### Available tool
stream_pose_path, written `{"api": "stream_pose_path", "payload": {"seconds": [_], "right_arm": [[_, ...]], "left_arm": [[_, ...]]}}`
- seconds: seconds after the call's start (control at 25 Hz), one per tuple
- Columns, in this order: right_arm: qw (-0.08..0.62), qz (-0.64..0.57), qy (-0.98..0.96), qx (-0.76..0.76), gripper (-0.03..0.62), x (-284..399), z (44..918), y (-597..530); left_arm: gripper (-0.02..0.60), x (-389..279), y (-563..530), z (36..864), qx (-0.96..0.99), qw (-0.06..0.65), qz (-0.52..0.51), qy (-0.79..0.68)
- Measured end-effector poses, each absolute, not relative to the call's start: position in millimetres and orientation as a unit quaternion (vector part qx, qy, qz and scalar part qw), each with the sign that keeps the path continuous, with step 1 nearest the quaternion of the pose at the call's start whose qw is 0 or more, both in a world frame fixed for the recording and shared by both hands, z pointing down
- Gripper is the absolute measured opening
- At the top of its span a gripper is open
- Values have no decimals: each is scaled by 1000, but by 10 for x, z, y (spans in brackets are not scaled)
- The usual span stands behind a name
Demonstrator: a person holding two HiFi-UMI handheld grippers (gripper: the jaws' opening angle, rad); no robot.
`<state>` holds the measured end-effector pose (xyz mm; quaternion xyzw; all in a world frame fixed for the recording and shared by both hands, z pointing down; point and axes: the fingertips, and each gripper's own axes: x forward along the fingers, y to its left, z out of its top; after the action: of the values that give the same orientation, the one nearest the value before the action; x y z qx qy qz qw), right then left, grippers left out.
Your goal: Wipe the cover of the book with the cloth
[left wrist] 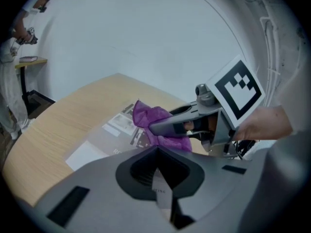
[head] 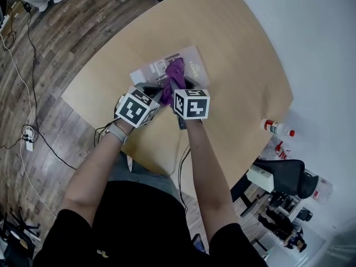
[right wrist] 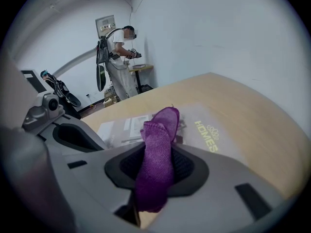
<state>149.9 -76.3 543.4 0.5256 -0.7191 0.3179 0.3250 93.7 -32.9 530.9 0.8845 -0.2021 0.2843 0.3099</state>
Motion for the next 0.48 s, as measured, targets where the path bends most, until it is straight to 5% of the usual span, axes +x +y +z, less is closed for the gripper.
{"api": "stream_pose_path", "payload": {"seconds": [0.48], "right_arm": [[345, 305, -756, 466, 132, 1295, 5423, -1169]], "left_arm": [[20, 956, -301, 5319, 888, 292, 304, -182]]}}
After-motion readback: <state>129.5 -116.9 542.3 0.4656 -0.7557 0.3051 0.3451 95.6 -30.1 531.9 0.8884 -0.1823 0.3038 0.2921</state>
